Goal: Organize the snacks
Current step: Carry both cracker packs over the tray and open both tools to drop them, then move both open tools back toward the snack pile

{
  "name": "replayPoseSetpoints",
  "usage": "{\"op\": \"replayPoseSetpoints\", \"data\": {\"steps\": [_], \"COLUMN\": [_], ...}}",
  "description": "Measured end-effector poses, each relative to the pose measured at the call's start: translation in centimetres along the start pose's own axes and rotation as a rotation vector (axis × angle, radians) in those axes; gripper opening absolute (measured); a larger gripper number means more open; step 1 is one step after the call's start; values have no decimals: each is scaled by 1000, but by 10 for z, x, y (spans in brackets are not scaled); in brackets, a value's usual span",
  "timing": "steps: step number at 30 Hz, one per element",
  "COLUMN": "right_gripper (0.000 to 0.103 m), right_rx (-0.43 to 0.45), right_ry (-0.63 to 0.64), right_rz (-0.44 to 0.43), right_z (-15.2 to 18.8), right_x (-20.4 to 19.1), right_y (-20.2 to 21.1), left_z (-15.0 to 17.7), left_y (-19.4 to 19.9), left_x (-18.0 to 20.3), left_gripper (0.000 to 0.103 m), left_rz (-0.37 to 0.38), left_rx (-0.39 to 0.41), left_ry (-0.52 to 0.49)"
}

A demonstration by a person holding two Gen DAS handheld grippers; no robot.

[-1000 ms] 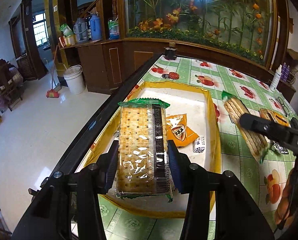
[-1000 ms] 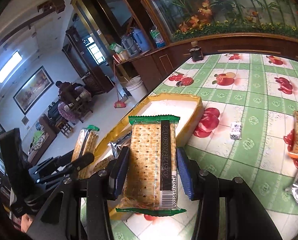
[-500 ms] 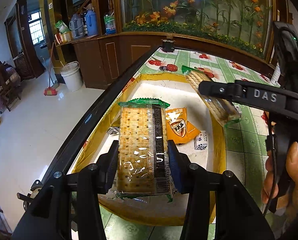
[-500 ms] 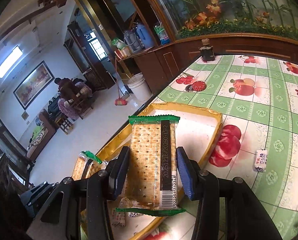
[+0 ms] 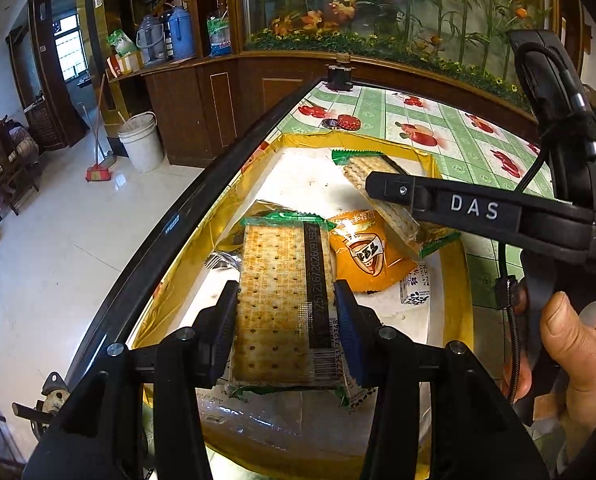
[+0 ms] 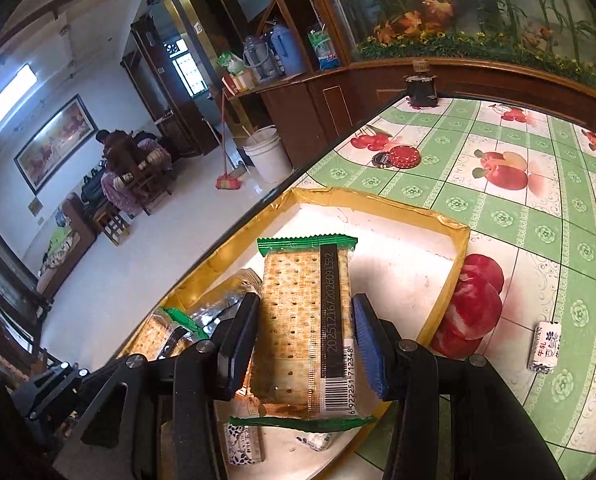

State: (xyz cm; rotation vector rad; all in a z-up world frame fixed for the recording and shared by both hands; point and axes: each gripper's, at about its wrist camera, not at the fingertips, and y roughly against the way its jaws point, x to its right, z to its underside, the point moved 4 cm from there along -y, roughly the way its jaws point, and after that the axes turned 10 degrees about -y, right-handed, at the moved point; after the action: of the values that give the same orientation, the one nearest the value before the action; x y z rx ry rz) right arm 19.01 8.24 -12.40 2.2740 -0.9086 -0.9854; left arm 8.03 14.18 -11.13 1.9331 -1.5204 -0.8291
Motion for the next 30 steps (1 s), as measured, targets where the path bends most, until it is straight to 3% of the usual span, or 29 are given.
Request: {"op": "replayPoseSetpoints", "data": {"steps": [10, 16, 18, 20, 30], "right_gripper": [48, 58, 62, 68, 73], "right_rx": [-5, -2, 21, 43, 134], "right_ry": [17, -6, -12, -26, -119], "right_rz": [26, 33, 37, 40, 61], "right_z": [3, 2, 0, -1, 12], "right_x": [-3, -1, 1, 6, 50], "right_y": [-8, -1, 10, 23, 94], "left_z": [2, 0, 0, 0, -3], "left_y": [-5, -6, -5, -2, 7], "left_x": [-1, -3, -3, -4, 6], "left_gripper": [45, 47, 68, 82, 82], "left_rz": [-4, -7, -30, -57, -82], "left_rx": [-5, -19, -23, -18, -11], "left_ry": [9, 20, 22, 22, 0]}}
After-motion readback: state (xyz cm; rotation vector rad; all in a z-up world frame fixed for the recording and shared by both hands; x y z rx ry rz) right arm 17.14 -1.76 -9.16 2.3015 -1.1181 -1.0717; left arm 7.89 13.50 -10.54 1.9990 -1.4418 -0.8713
